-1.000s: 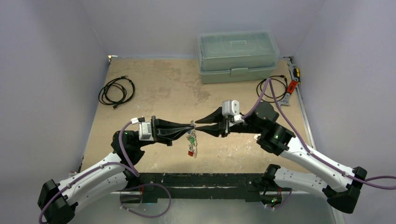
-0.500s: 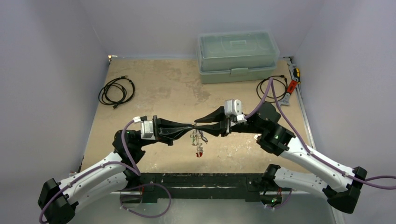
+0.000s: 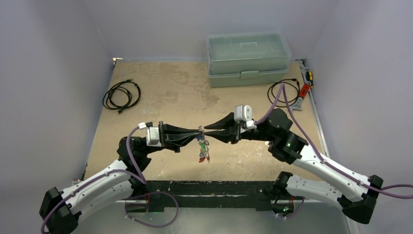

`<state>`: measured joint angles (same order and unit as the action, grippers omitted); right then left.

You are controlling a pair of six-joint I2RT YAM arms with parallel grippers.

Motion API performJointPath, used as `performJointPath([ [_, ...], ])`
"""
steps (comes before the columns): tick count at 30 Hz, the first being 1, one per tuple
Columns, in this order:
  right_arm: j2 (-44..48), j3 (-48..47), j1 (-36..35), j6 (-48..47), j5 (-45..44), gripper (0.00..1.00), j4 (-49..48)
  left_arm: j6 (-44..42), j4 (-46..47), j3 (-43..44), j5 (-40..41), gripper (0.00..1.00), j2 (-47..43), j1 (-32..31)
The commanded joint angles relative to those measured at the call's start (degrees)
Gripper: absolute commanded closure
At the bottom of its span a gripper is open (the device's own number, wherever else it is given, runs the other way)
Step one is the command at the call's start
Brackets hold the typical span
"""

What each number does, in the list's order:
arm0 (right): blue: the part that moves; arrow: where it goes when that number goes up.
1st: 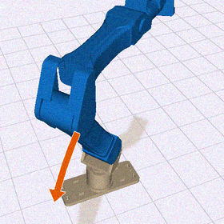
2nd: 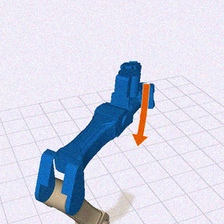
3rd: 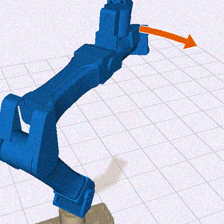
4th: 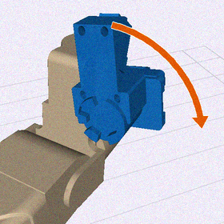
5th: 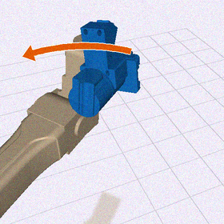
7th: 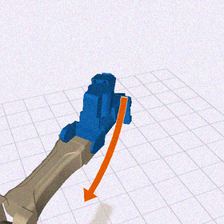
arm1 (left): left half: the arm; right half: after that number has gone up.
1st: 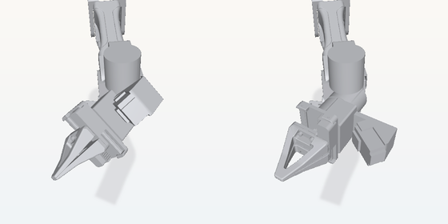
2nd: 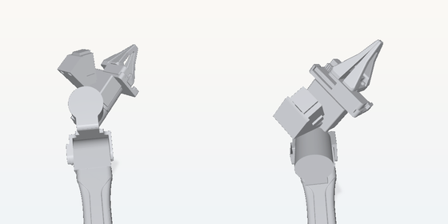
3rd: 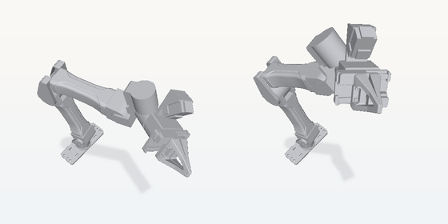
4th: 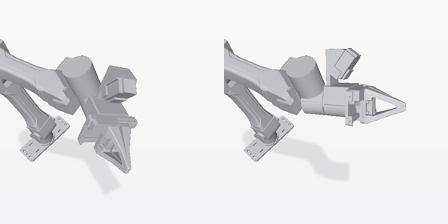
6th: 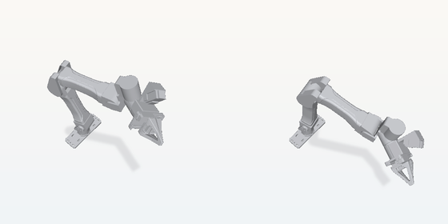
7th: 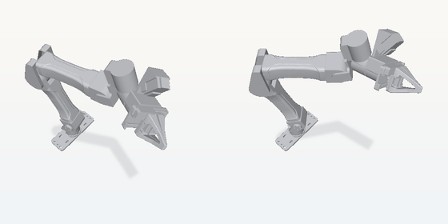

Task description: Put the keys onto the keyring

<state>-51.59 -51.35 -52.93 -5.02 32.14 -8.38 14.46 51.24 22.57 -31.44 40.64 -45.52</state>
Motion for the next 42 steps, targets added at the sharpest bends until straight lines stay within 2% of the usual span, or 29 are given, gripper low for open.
performJointPath([
  [1, 2.3, 0.3, -0.2, 1.6, -1.6, 0.76, -1.9, 1.5, 5.0, -0.1, 0.1, 1.0, -0.9, -0.1],
  [7, 1.6, 0.2, -0.2, 1.1, -1.6, 0.76, -0.1, 2.0, 5.5, -0.1, 0.1, 1.0, -1.0, -0.1],
  [14, -0.2, 0.4, -0.2, 2.3, -0.7, 0.77, -2.3, 2.3, 5.8, -0.1, -0.4, 1.0, -0.8, -0.1],
  [26, -2.9, -1.5, -0.2, 2.1, 1.3, 0.87, -3.8, 2.5, 6.0, -0.1, -1.8, 1.0, 0.1, 0.0],
  [31, -3.8, -1.9, -0.2, 2.0, 2.6, 0.93, -4.8, -0.3, 1.4, 1.5, -3.5, 1.0, -0.1, -0.1],
  [33, -4.0, -2.1, -0.2, 1.7, 3.5, 0.99, -4.7, -0.8, 0.3, 1.6, -4.1, 1.0, -0.1, -0.1],
  [42, -3.8, -2.4, -0.2, 1.4, 4.4, 1.0, -2.7, -4.0, -8.2, 3.3, -0.6, 1.0, -1.8, -0.1],
])
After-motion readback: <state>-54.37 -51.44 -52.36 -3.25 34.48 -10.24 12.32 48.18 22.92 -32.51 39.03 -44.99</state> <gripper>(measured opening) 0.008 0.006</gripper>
